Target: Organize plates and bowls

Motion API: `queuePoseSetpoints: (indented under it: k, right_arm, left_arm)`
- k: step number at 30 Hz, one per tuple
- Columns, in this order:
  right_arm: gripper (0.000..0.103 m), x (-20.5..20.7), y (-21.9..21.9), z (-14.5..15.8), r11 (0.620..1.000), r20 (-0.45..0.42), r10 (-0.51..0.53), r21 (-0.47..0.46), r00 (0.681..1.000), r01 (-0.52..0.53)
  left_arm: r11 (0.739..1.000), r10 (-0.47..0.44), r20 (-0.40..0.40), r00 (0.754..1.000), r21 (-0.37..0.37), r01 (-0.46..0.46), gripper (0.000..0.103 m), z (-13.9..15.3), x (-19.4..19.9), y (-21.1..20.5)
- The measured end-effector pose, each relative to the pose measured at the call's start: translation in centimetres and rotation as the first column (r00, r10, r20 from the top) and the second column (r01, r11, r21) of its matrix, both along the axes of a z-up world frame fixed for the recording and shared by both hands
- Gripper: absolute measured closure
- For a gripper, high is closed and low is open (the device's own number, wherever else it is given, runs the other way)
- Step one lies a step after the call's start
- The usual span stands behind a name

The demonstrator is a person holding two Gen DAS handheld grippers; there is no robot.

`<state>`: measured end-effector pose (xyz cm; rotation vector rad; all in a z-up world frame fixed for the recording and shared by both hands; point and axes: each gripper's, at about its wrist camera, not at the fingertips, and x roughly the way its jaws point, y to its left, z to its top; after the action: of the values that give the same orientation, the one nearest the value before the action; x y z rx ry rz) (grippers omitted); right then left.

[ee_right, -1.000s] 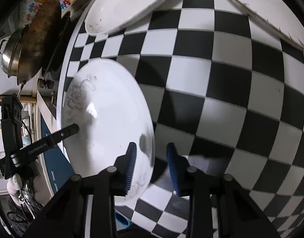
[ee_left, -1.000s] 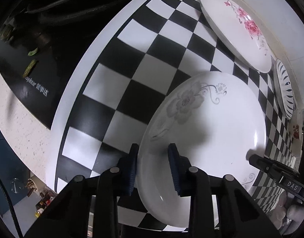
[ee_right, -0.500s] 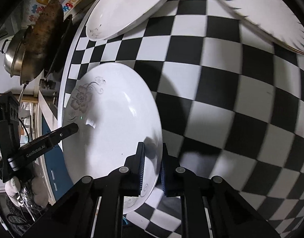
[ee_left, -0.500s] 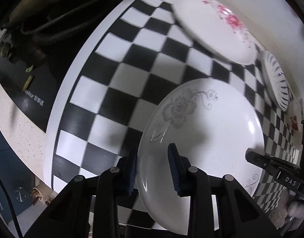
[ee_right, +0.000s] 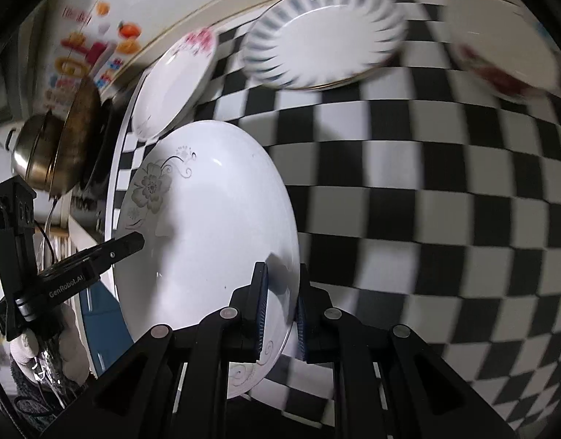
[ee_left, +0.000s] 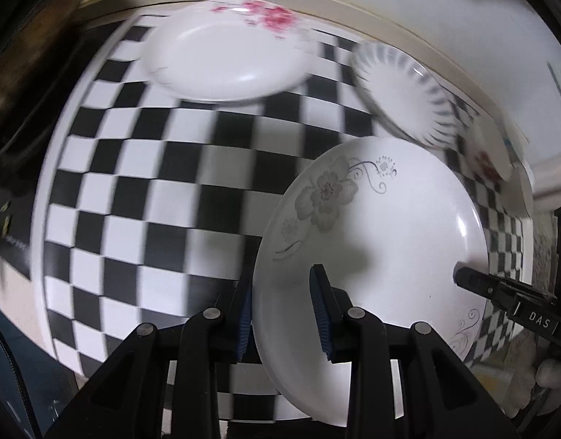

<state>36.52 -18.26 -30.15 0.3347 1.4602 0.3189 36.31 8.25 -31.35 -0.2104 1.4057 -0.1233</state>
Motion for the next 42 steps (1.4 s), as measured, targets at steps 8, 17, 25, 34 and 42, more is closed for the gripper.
queuePoseSetpoints:
  k: [8, 17, 25, 34, 42]
  right_arm:
    - [0.087, -2.5, -6.8, -0.6, 0.992, 0.002, -0.126, -0.015, 0.992, 0.126]
    - [0.087, -4.1, -10.1, -2.0, 0.980, -0.011, -0.200, -0.015, 0.980, 0.200]
    - [0.087, -4.1, -10.8, -2.7, 0.978, -0.007, -0.205, -0.026, 0.979, 0.205]
    - [0.088, -4.1, -11.0, -3.5, 0.981, -0.032, -0.190, -0.039, 0.981, 0.189]
    - [0.085, -3.1, -13.5, -2.0, 0.969, -0.083, -0.246, -0.033, 0.966, 0.244]
  left_arm:
    - [0.995, -0.097, -0.032, 0.995, -0.014, 0.097, 0.076, -1.5, 0.8, -5.8]
    - [0.987, -0.161, -0.069, 0.985, 0.010, 0.162, 0.076, -3.2, 0.8, -9.2]
    - [0.985, -0.164, -0.096, 0.982, 0.028, 0.168, 0.076, -4.2, 0.7, -9.7]
    - [0.985, -0.166, -0.107, 0.980, 0.033, 0.170, 0.076, -5.1, 0.8, -10.8]
    - [0.999, -0.038, -0.045, 0.998, -0.032, 0.037, 0.075, -0.5, 2.3, -6.1]
